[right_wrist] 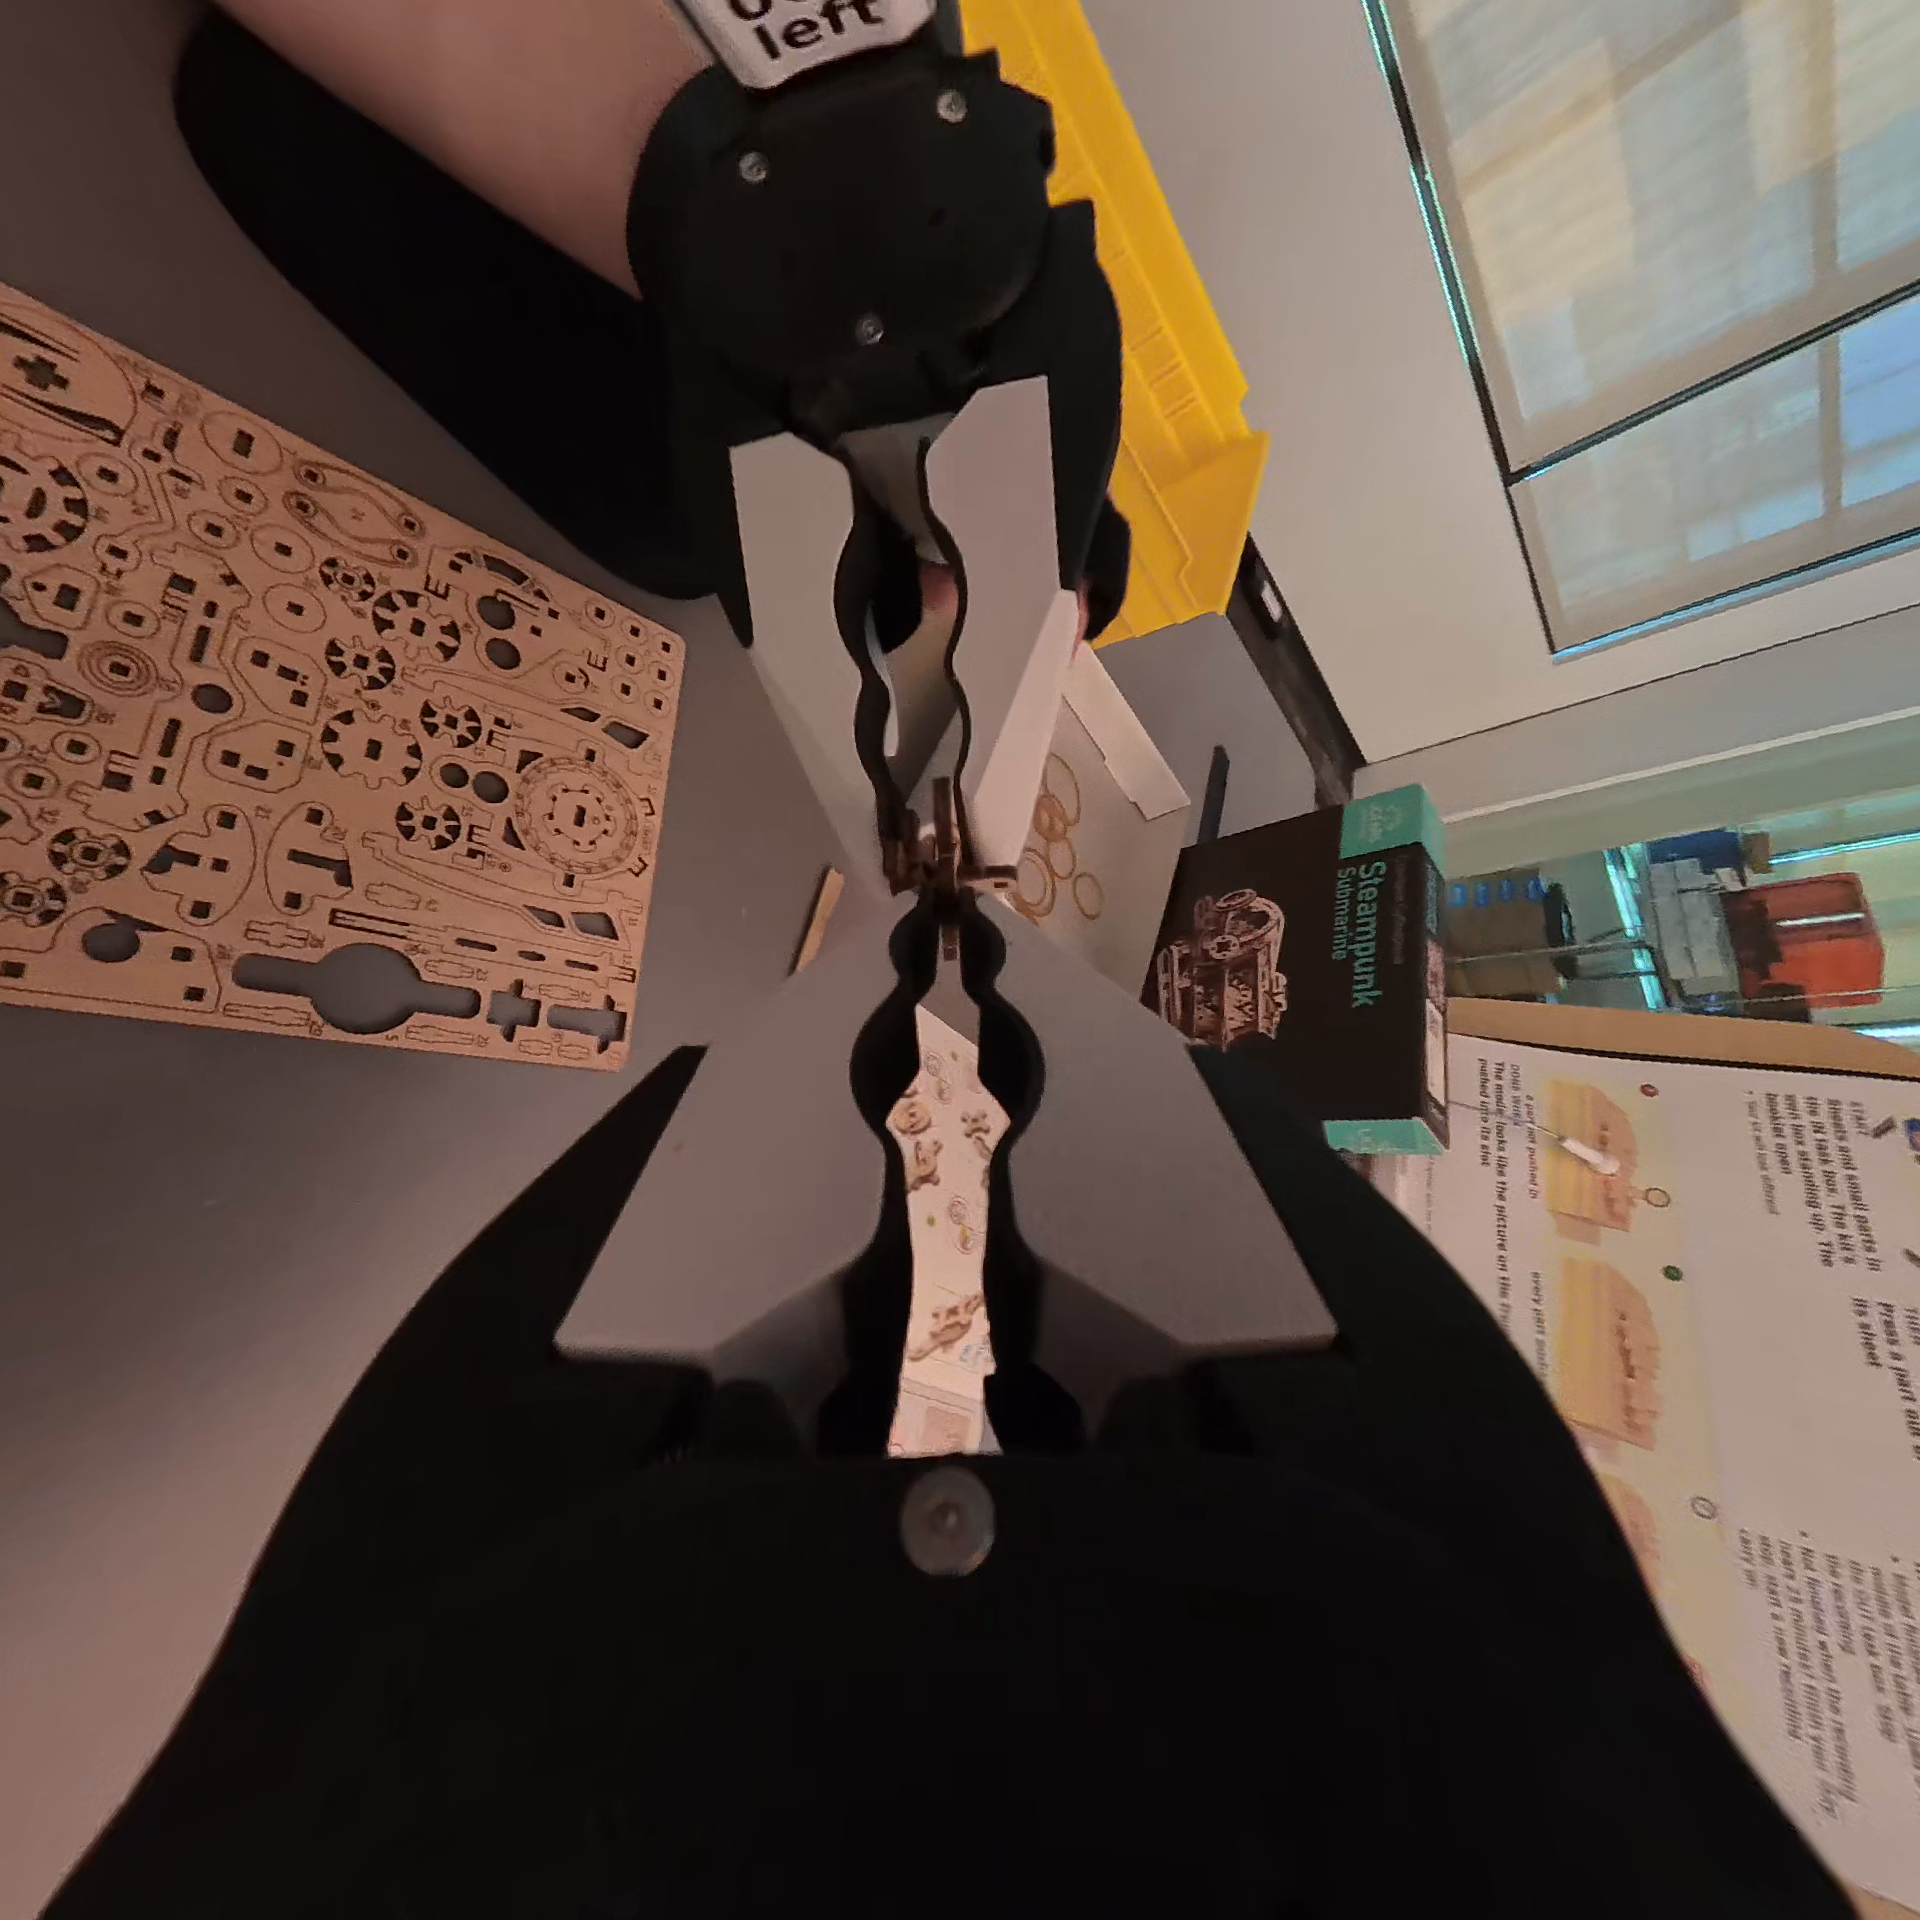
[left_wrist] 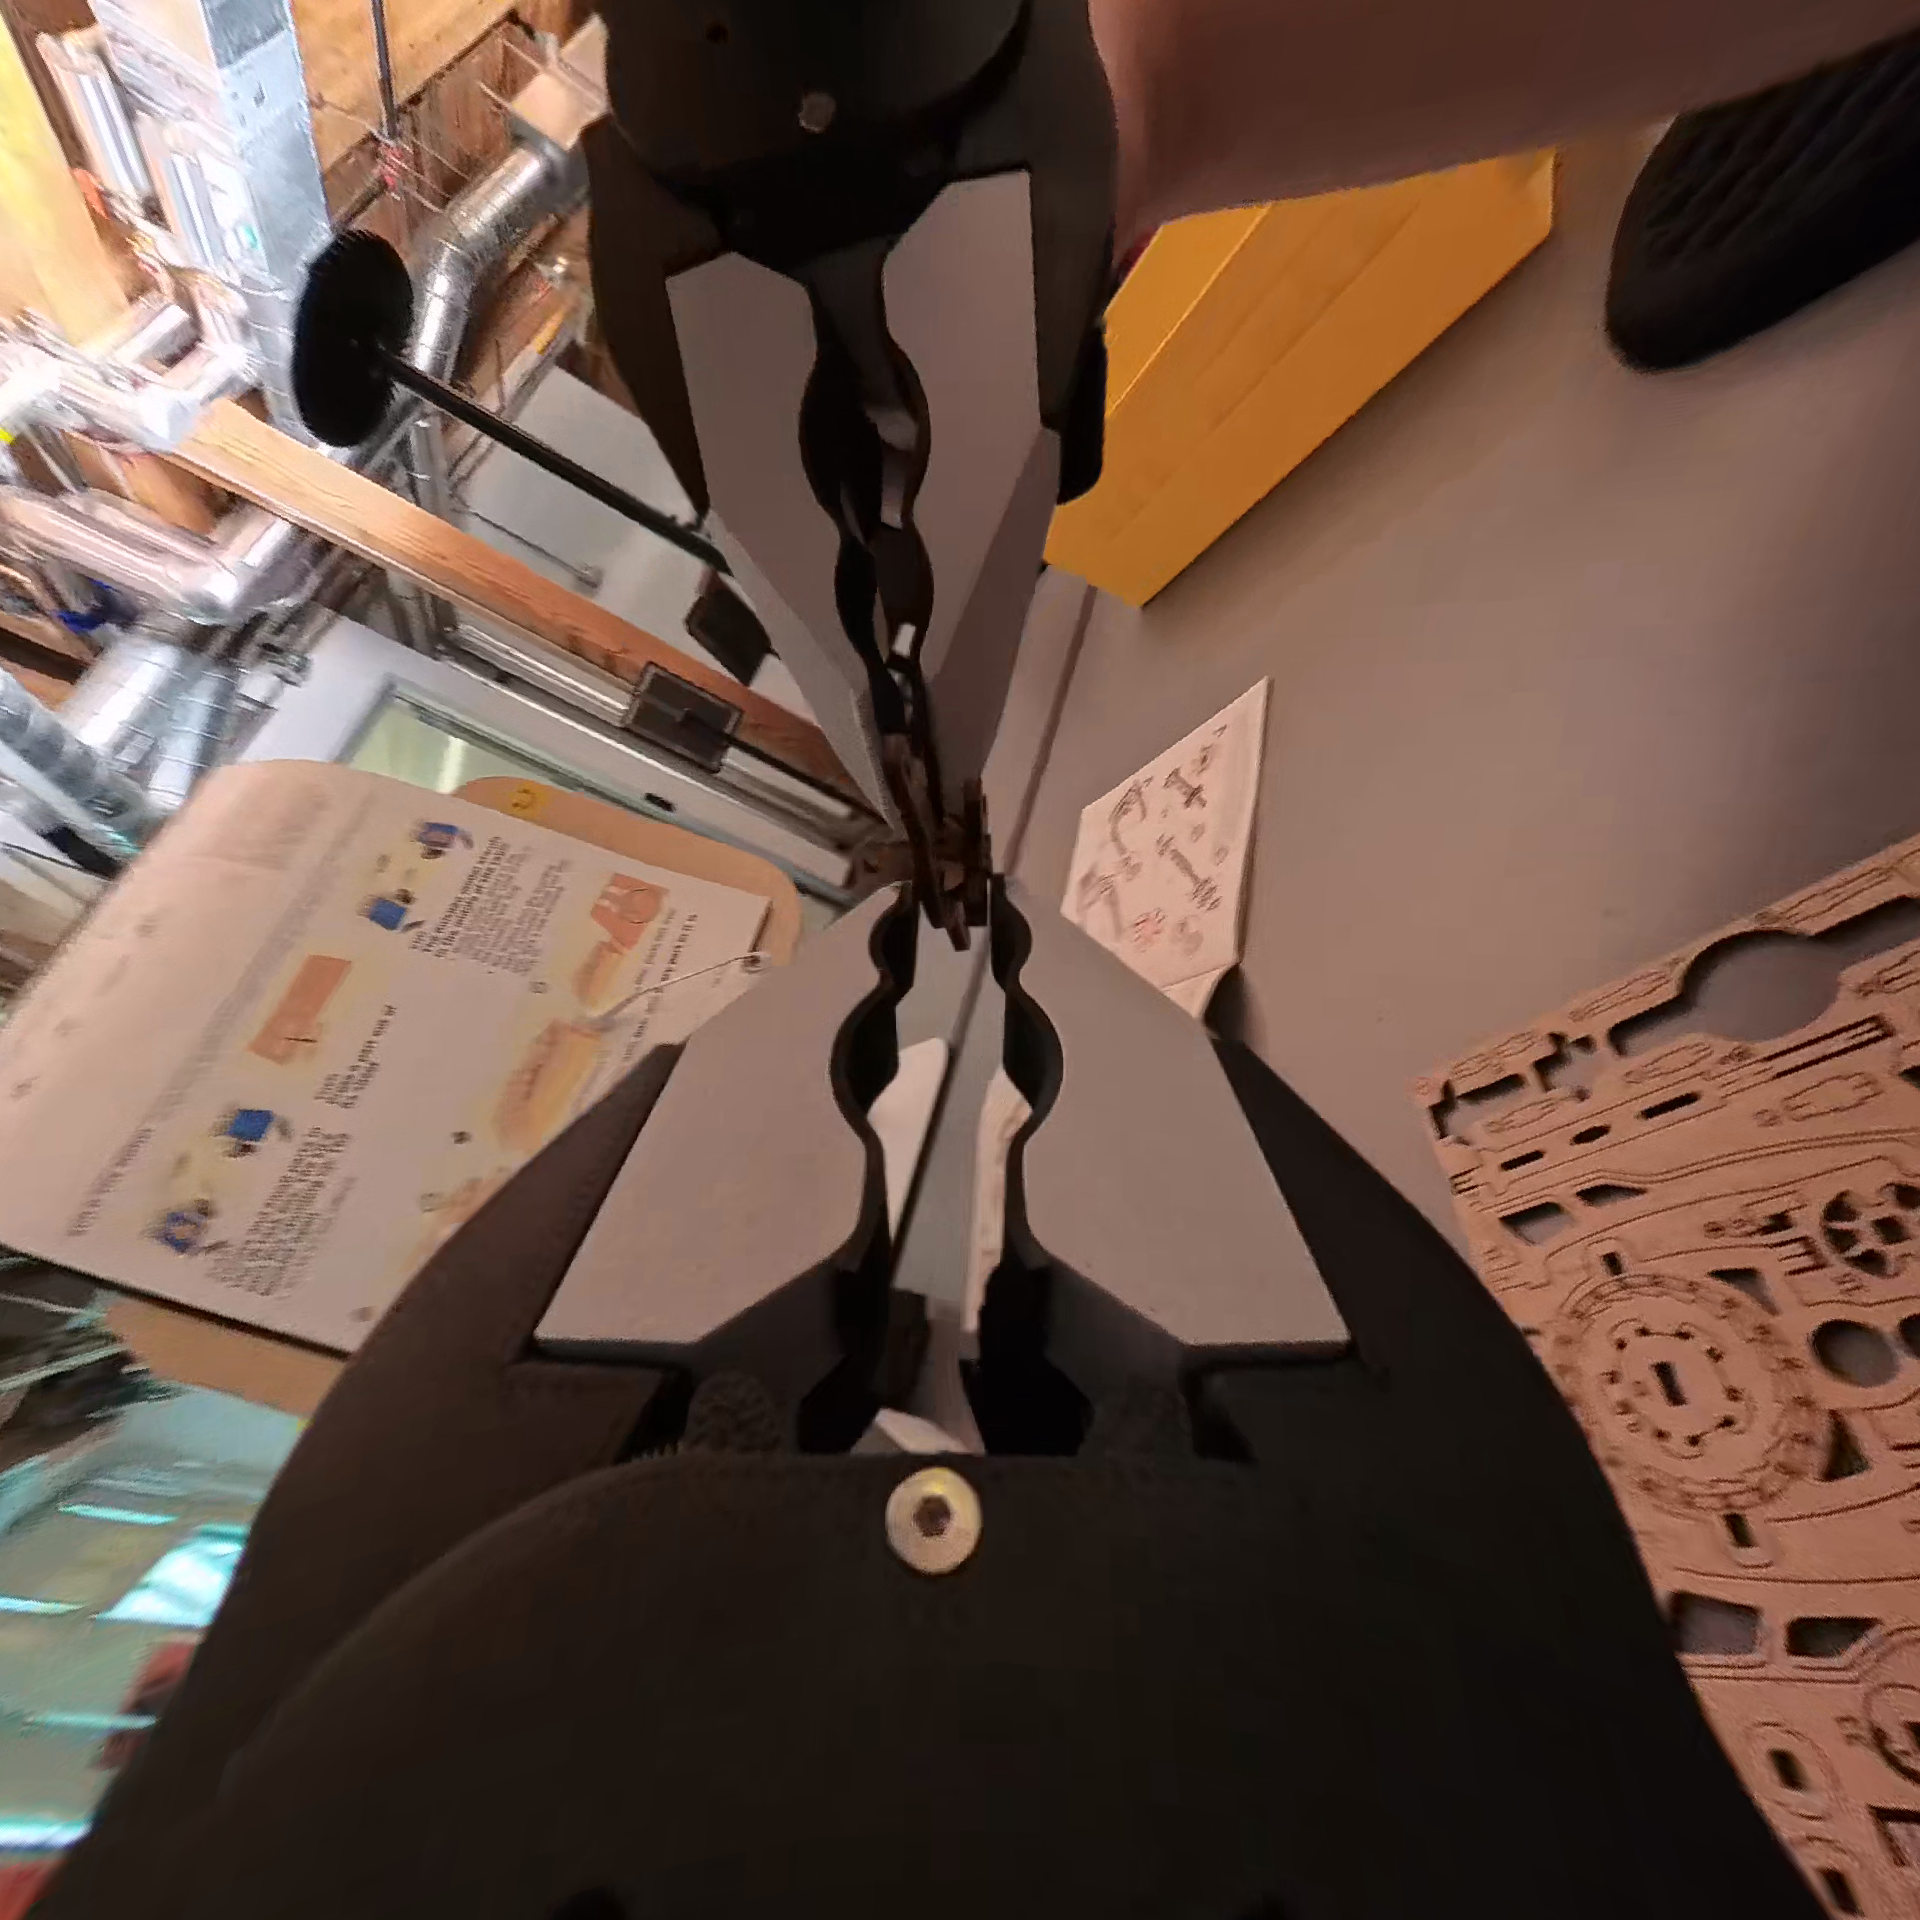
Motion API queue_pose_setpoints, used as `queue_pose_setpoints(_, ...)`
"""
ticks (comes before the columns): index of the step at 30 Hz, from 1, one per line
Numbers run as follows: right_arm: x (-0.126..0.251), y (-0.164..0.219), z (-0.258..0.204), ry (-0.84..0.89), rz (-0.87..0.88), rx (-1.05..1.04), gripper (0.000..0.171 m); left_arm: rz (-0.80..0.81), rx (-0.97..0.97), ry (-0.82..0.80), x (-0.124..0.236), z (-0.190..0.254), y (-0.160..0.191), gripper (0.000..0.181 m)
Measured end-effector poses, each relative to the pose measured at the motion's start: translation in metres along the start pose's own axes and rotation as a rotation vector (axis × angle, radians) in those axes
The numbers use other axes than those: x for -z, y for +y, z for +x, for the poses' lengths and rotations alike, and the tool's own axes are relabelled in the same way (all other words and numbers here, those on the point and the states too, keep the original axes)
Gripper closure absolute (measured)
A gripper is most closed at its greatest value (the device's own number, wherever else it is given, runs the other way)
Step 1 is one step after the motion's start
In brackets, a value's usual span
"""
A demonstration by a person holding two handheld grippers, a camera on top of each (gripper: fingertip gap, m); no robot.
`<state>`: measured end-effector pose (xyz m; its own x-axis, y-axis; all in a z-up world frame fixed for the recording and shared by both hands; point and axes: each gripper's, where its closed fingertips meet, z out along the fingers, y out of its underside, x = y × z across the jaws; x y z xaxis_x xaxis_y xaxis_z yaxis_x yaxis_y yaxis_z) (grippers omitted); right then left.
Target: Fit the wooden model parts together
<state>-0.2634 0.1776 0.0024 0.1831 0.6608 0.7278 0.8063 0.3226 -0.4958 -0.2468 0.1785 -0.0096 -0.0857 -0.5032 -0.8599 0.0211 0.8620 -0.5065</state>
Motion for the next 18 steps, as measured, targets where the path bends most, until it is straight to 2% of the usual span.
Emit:
queue_pose_setpoints(5,0.011,-0.001,-0.006,-0.069,0.041,-0.087,0.169,0.071,0.106,0.063,0.003,0.004,-0.012,0.168)
queue_pose_setpoints(11,0.03,-0.001,-0.017,-0.177,0.083,-0.201,0.169,0.093,0.262,0.243,0.002,0.026,-0.015,0.166)
queue_pose_setpoints(15,0.041,-0.003,-0.018,-0.219,0.187,-0.288,0.169,0.147,0.379,0.295,0.002,0.029,-0.021,0.174)
queue_pose_setpoints(18,0.048,-0.004,-0.015,-0.255,0.302,-0.379,0.169,0.19,0.466,0.279,0.002,0.021,-0.026,0.173)
